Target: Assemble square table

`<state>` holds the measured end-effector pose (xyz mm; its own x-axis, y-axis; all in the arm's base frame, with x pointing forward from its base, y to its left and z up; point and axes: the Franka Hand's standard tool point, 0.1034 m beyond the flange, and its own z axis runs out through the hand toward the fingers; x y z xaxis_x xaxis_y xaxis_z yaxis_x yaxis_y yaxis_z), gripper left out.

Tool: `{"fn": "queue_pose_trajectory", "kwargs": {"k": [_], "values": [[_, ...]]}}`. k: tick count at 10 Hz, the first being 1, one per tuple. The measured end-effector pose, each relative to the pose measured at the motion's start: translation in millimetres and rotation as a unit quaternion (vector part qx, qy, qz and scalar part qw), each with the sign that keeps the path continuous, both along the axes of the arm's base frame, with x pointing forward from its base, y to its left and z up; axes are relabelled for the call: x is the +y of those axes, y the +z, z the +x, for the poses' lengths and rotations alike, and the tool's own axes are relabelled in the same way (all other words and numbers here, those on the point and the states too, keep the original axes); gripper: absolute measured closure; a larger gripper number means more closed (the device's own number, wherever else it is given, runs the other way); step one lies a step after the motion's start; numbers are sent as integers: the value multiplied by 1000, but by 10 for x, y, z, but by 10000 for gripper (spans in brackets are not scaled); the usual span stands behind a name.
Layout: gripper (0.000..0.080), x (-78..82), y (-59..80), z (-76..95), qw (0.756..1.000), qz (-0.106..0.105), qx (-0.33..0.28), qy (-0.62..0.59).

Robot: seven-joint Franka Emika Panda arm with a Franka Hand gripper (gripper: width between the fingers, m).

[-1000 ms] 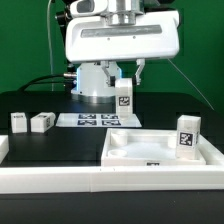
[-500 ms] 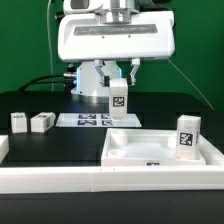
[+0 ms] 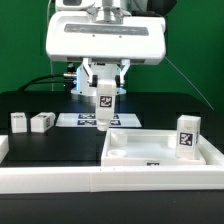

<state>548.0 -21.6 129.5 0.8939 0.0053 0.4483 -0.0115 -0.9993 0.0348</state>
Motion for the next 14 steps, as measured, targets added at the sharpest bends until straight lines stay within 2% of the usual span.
{"fn": "queue_pose_trajectory", "kwargs": {"k": [4,5,9,14], "values": [[509,-15,-19,-1,1000,-1,3,2],[509,-79,-39,79,1000,0,6,1],[509,-73,-45,493,1000,9,-10,-1],[509,-59,-65,497,1000,9,-9,0]]}}
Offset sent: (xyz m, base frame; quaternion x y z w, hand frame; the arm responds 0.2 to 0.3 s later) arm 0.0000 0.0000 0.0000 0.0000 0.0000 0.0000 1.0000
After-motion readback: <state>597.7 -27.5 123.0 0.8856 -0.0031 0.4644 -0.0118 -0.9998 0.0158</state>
